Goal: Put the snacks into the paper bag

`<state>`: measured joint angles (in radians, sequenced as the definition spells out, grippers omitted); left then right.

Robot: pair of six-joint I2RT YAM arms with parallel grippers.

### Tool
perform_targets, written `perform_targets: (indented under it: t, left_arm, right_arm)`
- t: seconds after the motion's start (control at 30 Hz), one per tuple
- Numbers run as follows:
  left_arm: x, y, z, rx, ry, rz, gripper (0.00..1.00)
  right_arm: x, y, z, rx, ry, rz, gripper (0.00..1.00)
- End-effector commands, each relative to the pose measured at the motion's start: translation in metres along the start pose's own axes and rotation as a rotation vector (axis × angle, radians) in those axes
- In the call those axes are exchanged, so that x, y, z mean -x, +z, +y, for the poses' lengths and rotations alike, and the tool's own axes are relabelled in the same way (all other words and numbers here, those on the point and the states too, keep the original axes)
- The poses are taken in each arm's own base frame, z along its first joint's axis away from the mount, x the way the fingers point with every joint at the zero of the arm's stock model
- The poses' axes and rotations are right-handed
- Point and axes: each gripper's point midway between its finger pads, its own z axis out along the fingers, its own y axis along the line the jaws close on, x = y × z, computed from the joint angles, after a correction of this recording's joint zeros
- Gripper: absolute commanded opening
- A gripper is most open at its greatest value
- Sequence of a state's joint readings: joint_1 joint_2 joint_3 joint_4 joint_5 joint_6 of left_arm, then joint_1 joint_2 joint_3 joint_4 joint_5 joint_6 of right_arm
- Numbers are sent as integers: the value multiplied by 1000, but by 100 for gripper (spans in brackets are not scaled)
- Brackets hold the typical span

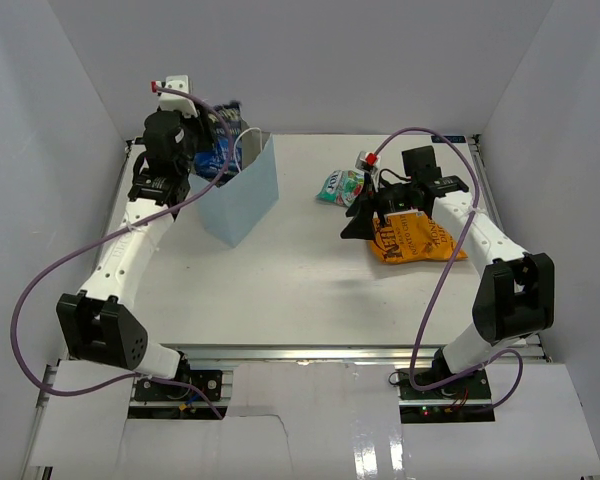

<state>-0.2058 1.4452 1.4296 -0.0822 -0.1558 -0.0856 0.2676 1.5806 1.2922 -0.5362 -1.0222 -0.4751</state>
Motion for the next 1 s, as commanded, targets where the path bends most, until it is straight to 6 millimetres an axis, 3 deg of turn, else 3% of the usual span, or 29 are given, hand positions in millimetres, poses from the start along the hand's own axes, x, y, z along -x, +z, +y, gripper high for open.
perform_targets:
  t: [0.0,0.03,0.1,0.27,0.33,0.37,0.4,0.47,0.5,0.57,0.6,0.63,0.73,0.83,0.87,0.97]
  left_arm:
    - [21,-21,-7,-49,-46,-63,59]
    - [15,-23,-6,-47,-51,-54,68]
    - [16,-30,-6,-46,-69,-59,76]
    - [38,-53,-7,-63,-97,-88,83]
    - [55,-71,-10,-88,-102,-113,88]
    - [55,-77,-10,-92,-99,-100,89]
    - [66,-94,-11,-111,-118,-126,91]
    - [57,-111,-12,-129,-131,-95,98]
    - [55,-121,-14,-147,-141,-95,98]
    - [41,-150,-15,-168,-196,-72,98]
    - [35,-158,-14,-169,-220,-61,98]
    - [20,-176,-17,-191,-274,-33,98]
    - [-12,-206,-17,-194,-394,39,98]
    - [-32,-231,-14,-178,-500,66,98]
    - [-49,-232,-13,-167,-523,96,98]
    - [-72,-245,-13,-156,-623,124,98]
  right_arm:
    - [1,-2,-5,-18,-3,2,89]
    - [1,-3,-10,-46,5,14,89]
    - [5,-3,-28,-130,32,24,89]
    - [18,-8,-83,-371,97,3,89]
    - [17,-13,-113,-526,165,3,89]
    - [19,-22,-134,-640,177,-8,89]
    - [24,-25,-145,-694,211,-31,89]
    - [9,-26,-174,-797,278,-4,90]
    - [23,-28,-181,-812,276,-19,90]
    - [-4,-18,-202,-843,399,50,90]
    - [13,-18,-210,-853,395,25,90]
    - [-3,-10,-222,-854,428,59,91]
    - [-9,-16,-250,-953,445,67,91]
    - [-17,-21,-265,-981,503,47,91]
    - [-21,-22,-267,-985,516,47,91]
    - [-32,-21,-271,-982,560,48,91]
